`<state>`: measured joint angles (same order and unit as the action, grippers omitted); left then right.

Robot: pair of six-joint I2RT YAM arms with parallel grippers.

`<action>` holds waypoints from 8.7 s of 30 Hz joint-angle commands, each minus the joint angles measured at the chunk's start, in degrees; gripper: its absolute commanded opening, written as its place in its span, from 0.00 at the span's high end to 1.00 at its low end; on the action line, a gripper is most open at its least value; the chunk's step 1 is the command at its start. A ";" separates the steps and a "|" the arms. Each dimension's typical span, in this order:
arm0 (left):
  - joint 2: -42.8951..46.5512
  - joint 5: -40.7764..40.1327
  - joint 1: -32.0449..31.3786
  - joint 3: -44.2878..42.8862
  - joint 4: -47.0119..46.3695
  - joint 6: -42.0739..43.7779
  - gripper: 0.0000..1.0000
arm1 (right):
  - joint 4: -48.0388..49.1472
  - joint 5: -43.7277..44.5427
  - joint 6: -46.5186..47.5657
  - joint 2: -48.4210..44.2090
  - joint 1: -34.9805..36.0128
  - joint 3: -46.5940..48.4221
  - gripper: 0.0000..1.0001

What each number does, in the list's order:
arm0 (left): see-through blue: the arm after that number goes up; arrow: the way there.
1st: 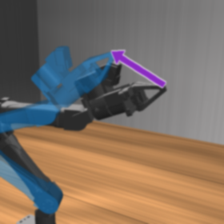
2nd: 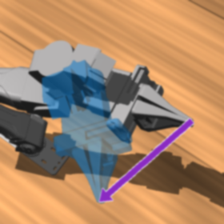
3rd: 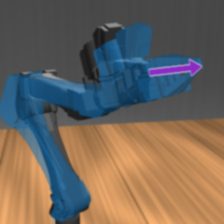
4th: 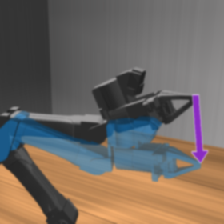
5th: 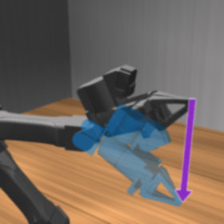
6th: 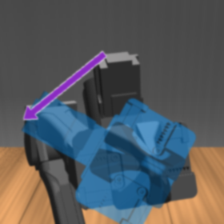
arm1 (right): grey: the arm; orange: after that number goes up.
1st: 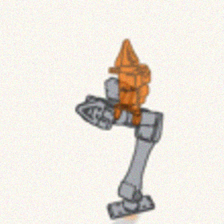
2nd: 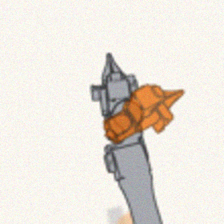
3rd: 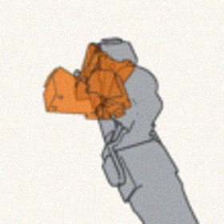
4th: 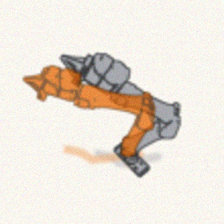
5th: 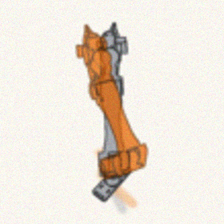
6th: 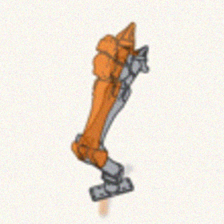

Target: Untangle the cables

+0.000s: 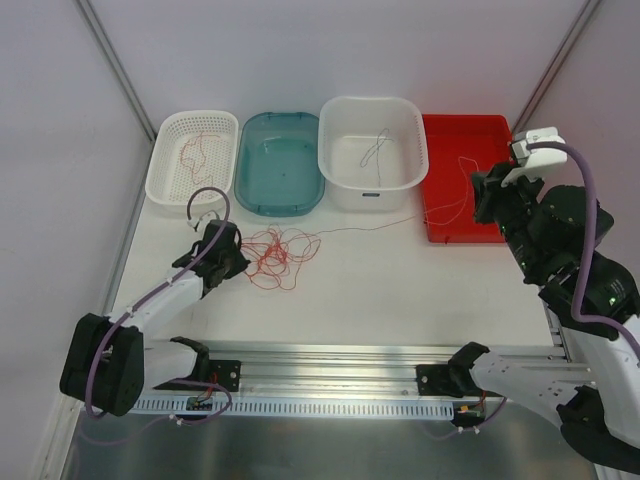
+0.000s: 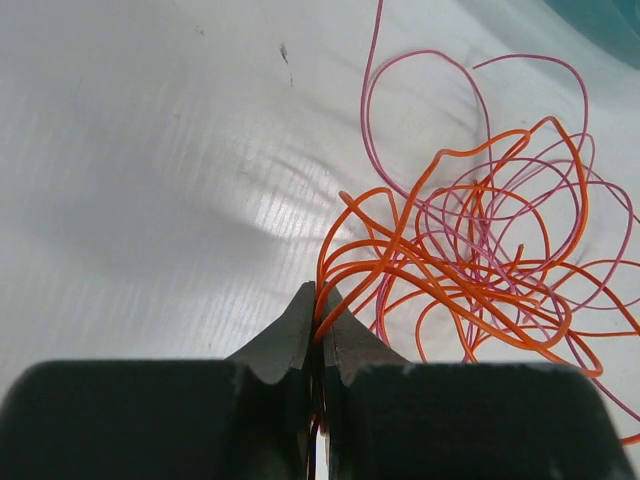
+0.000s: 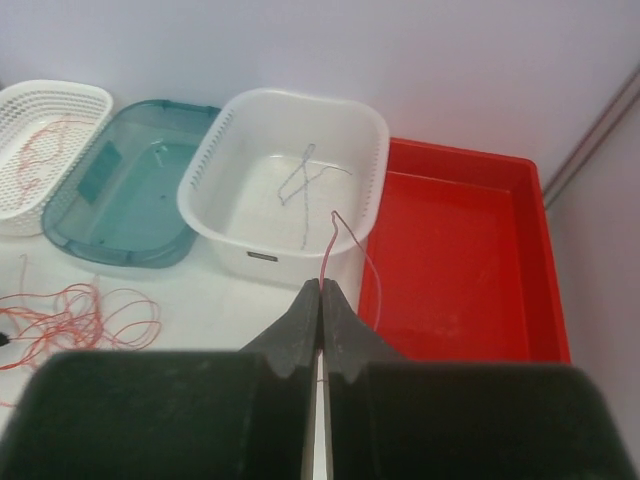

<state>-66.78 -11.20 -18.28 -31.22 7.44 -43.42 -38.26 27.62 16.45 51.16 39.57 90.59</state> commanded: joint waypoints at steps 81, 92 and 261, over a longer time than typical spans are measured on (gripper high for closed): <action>17.56 -2.77 -1.76 2.75 12.24 4.22 1.00 | 8.72 -57.40 1.84 2.04 -7.13 -19.92 0.99; 19.23 -2.43 -1.76 1.34 13.39 4.57 1.00 | 16.62 -55.22 -4.48 2.62 -10.83 -32.19 0.99; 9.04 6.64 -4.57 0.72 10.93 7.22 0.78 | 38.54 -46.87 -29.21 50.20 8.51 -13.43 0.99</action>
<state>-58.83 -0.60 -22.20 -31.99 18.98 -34.04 3.31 -18.02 -16.40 110.06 48.64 74.24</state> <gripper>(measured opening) 0.237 0.015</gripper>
